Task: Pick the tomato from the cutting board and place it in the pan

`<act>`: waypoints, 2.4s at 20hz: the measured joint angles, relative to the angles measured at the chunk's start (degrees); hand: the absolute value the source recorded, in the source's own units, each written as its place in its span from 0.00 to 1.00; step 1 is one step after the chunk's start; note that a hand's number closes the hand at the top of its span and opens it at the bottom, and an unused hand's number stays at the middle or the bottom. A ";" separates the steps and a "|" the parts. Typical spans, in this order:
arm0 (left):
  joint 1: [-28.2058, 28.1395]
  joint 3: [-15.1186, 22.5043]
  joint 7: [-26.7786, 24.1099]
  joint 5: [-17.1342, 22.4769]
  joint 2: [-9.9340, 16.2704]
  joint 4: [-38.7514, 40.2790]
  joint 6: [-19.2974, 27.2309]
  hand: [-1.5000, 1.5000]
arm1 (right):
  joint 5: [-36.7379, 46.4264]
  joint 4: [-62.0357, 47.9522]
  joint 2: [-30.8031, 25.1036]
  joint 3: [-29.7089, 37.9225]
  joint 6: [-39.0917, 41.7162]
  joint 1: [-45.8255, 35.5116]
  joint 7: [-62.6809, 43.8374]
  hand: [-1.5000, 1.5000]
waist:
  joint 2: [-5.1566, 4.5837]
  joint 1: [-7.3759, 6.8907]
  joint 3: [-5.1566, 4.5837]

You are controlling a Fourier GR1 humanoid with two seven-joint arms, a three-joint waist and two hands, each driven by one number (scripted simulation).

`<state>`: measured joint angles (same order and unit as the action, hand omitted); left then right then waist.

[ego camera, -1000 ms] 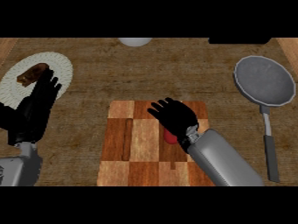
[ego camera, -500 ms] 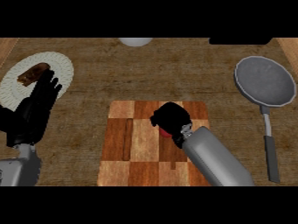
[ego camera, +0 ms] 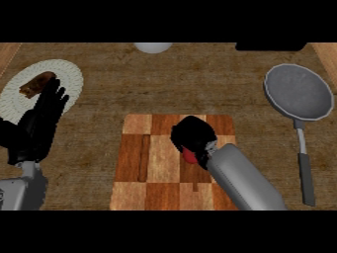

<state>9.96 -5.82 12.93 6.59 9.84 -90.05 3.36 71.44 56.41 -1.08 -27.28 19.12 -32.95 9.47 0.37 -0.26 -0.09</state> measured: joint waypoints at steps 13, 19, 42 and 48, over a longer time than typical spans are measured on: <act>-0.91 0.32 0.10 -0.46 -0.46 -1.04 -0.13 0.50 | -2.87 -0.44 0.97 18.10 -10.63 -4.45 -32.45 1.00 | -0.29 0.05 0.06; -0.85 0.59 1.35 -0.77 -0.48 -1.97 0.25 0.50 | 5.24 4.98 0.79 17.21 -14.73 -10.90 -46.35 1.00 | -0.08 0.14 0.06; -0.43 -0.50 1.23 -0.49 -0.49 -1.62 -0.81 0.50 | 1.56 10.03 -15.44 34.58 -22.76 -11.98 -43.37 1.00 | -0.41 0.09 0.10; -1.73 -0.30 1.28 -0.47 -0.82 -3.01 -1.09 0.50 | -3.39 1.40 -20.96 40.75 -30.93 -9.86 -33.66 1.00 | -0.53 -0.25 0.13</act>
<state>8.23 -6.12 14.20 6.12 9.02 -93.06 2.27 68.05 57.81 -22.03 13.46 -11.81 -42.81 -24.19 -0.16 -0.51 0.04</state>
